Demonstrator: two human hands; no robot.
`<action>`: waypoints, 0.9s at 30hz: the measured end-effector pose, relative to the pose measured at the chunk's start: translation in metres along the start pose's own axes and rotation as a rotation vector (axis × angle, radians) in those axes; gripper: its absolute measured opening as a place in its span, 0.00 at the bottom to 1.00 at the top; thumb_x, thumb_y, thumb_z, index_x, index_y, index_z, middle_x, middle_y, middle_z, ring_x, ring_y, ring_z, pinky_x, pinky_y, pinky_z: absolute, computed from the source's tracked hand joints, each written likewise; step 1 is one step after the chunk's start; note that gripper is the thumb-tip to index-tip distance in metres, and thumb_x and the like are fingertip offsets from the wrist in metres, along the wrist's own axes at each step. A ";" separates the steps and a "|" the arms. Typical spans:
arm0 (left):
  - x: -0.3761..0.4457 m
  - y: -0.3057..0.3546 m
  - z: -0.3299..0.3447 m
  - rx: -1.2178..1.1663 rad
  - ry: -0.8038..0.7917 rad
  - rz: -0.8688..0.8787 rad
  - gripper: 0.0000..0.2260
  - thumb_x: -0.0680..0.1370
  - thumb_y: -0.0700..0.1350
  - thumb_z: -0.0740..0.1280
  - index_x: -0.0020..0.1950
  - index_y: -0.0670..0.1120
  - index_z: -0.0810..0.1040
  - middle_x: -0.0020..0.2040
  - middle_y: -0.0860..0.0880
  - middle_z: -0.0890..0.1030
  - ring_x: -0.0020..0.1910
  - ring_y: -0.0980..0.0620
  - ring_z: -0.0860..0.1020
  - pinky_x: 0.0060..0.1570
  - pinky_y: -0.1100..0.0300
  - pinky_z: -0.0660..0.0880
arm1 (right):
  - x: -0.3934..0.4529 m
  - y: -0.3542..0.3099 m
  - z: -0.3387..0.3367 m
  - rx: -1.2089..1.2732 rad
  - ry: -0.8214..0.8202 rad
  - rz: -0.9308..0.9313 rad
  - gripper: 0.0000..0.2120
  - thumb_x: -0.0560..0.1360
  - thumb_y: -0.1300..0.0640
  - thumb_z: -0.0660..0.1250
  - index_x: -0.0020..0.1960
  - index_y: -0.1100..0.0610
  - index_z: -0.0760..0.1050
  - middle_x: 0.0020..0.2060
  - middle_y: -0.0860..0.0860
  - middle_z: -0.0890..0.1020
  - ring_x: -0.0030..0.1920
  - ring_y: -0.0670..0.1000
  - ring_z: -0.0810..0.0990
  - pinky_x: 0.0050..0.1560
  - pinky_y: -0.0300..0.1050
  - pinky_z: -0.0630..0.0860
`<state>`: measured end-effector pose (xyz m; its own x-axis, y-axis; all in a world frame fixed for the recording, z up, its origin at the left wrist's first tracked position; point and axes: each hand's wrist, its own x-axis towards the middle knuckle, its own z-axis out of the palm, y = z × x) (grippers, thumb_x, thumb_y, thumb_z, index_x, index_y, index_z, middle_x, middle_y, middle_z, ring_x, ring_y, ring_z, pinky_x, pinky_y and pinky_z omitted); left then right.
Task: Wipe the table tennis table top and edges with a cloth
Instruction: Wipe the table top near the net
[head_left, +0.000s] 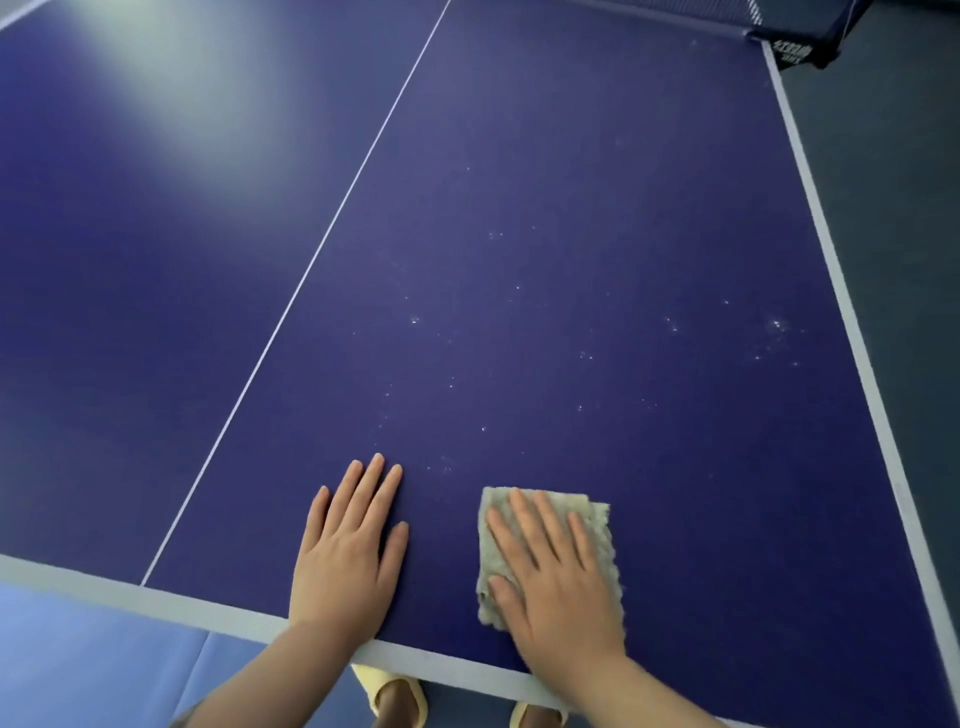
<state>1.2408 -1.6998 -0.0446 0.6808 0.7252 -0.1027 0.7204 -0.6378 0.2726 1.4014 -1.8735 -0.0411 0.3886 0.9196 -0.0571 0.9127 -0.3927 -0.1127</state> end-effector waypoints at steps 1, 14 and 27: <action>0.001 0.002 0.000 -0.004 0.002 0.001 0.25 0.82 0.57 0.48 0.79 0.55 0.57 0.78 0.55 0.58 0.79 0.55 0.51 0.76 0.55 0.45 | 0.023 -0.002 0.000 -0.010 0.015 -0.048 0.28 0.83 0.42 0.45 0.81 0.48 0.52 0.80 0.50 0.57 0.79 0.53 0.55 0.74 0.57 0.53; 0.033 -0.063 -0.022 -0.088 0.081 -0.089 0.29 0.79 0.58 0.42 0.80 0.50 0.55 0.79 0.56 0.52 0.78 0.58 0.45 0.75 0.62 0.36 | 0.022 -0.067 0.008 -0.005 0.010 0.052 0.28 0.83 0.43 0.46 0.81 0.49 0.51 0.80 0.49 0.55 0.80 0.52 0.52 0.75 0.56 0.52; 0.045 -0.085 -0.026 -0.031 0.074 -0.099 0.26 0.82 0.55 0.44 0.80 0.50 0.53 0.79 0.54 0.52 0.79 0.55 0.45 0.77 0.53 0.43 | 0.041 -0.071 0.009 -0.022 0.029 0.245 0.28 0.84 0.43 0.40 0.81 0.50 0.50 0.80 0.51 0.56 0.80 0.53 0.53 0.75 0.58 0.55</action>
<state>1.2068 -1.6059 -0.0472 0.5939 0.8022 -0.0603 0.7787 -0.5544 0.2937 1.3518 -1.8081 -0.0450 0.6017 0.7971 -0.0515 0.7933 -0.6039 -0.0775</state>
